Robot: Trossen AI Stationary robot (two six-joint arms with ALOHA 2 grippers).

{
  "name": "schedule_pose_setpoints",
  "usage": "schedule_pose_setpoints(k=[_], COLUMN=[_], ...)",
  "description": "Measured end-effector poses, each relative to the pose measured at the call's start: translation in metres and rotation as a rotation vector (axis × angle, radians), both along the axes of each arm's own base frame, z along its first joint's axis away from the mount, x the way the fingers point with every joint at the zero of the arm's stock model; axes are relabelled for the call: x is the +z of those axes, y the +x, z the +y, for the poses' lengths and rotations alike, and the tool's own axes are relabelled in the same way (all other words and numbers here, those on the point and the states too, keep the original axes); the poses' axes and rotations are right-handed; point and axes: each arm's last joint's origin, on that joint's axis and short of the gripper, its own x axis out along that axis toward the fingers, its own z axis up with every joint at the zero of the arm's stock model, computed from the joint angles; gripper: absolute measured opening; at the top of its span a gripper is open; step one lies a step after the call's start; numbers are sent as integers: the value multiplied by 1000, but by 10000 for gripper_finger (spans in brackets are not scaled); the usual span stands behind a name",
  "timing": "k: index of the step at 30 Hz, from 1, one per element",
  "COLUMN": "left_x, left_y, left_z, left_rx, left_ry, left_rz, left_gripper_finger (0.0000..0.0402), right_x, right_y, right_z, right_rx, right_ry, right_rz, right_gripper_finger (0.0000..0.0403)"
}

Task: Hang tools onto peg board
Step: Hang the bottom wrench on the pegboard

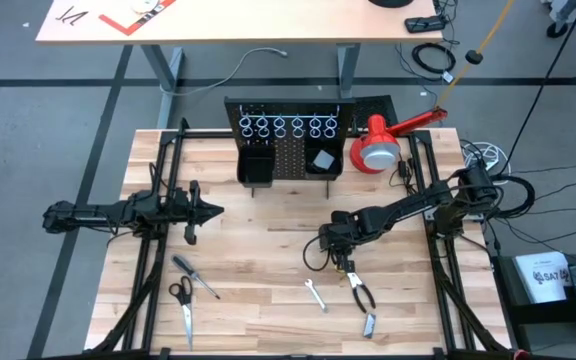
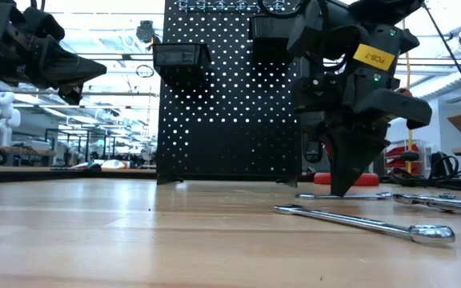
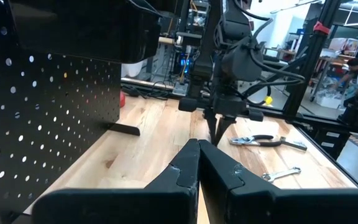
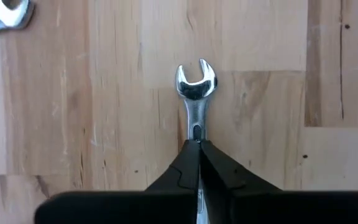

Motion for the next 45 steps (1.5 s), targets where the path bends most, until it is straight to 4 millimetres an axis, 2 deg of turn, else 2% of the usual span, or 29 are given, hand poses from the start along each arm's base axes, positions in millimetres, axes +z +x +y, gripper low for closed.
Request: schedule_pose_setpoints(k=[6, 10, 18, 22, 30, 33, 37, 45], left_x=[0, 0, 0, 0, 0, 0, 0, -2], left_y=[0, 0, 0, 0, 0, 0, 0, 0], left_z=[0, 0, 0, 0, 0, 0, 0, 0], left_rx=[0, 0, 0, -7, -7, -6, -6, -7], left_ry=[0, 0, 0, 0, -24, -24, -24, -23], left_rz=[0, 0, 1, 1, 0, 0, 0, 14], left_gripper_finger=[13, 13, 13, 13, 13, 13, 13, 13], right_x=[18, 37, 44, 44, 44, 43, 38, 31], right_y=[12, 24, 31, 30, 27, 29, 35, 32], right_z=[4, 9, 15, 21, 39, 42, 48, 75], right_rx=[40, 69, 37, 18, -10, -47, -93, -96], right_ry=[-53, -60, -36, -30, 21, 35, 62, 178], right_rz=[2, -54, -123, -131, -126, -149, -188, -149], right_gripper_finger=[1, 1, 2, 33, 152, 186, 201, 193])
